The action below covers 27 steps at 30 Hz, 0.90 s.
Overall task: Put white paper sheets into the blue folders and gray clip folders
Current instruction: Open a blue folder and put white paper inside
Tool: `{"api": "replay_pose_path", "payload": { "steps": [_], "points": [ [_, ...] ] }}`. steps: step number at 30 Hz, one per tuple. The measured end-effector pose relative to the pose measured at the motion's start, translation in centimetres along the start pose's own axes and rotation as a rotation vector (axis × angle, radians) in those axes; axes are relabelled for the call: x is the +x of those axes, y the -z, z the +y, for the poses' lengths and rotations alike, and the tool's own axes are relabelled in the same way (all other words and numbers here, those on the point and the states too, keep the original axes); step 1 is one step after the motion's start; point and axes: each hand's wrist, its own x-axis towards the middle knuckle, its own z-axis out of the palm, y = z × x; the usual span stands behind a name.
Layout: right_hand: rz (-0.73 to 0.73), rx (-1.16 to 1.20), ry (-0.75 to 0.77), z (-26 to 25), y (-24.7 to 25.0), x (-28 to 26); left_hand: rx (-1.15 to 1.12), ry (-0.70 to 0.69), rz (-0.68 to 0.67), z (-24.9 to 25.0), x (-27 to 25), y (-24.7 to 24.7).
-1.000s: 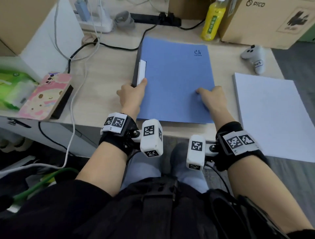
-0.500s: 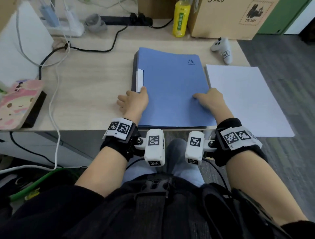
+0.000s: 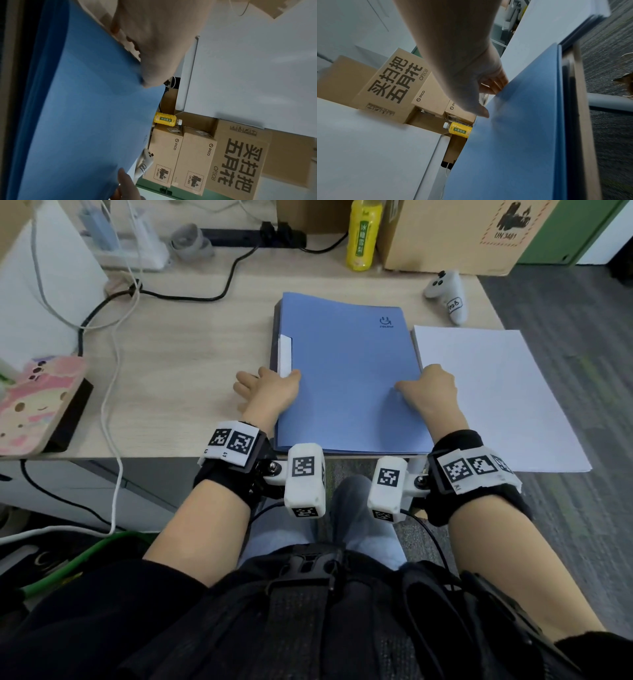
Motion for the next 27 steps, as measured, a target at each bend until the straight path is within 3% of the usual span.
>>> {"api": "replay_pose_path", "payload": {
  "steps": [3, 6, 10, 16, 19, 22, 27],
  "points": [
    [0.034, 0.006, 0.042, -0.5, -0.3, 0.4, -0.012, -0.149, 0.117, 0.7, 0.1, 0.6],
    [0.034, 0.019, 0.083, -0.9, -0.8, 0.8, 0.051, -0.229, 0.141, 1.4, 0.5, 0.9],
    [0.001, 0.017, 0.072, -0.9, -1.8, 0.9, -0.021, -0.219, 0.147, 1.6, 1.5, 0.4],
    [-0.008, 0.046, 0.057, -0.9, -2.6, 0.8, -0.383, -0.188, 0.116, 2.8, 0.6, 0.2],
    [-0.006, 0.073, 0.065, -0.7, -2.7, 0.7, -0.280, -0.155, 0.186, 2.6, 0.8, 0.1],
    [0.007, 0.094, 0.083, -0.6, -2.6, 0.6, -0.192, -0.129, 0.164, 2.1, 0.8, -0.2],
    [0.001, 0.107, 0.066, -0.7, -2.1, 0.6, -0.258, -0.179, 0.190, 2.3, 0.5, 0.0]
  ]
}}
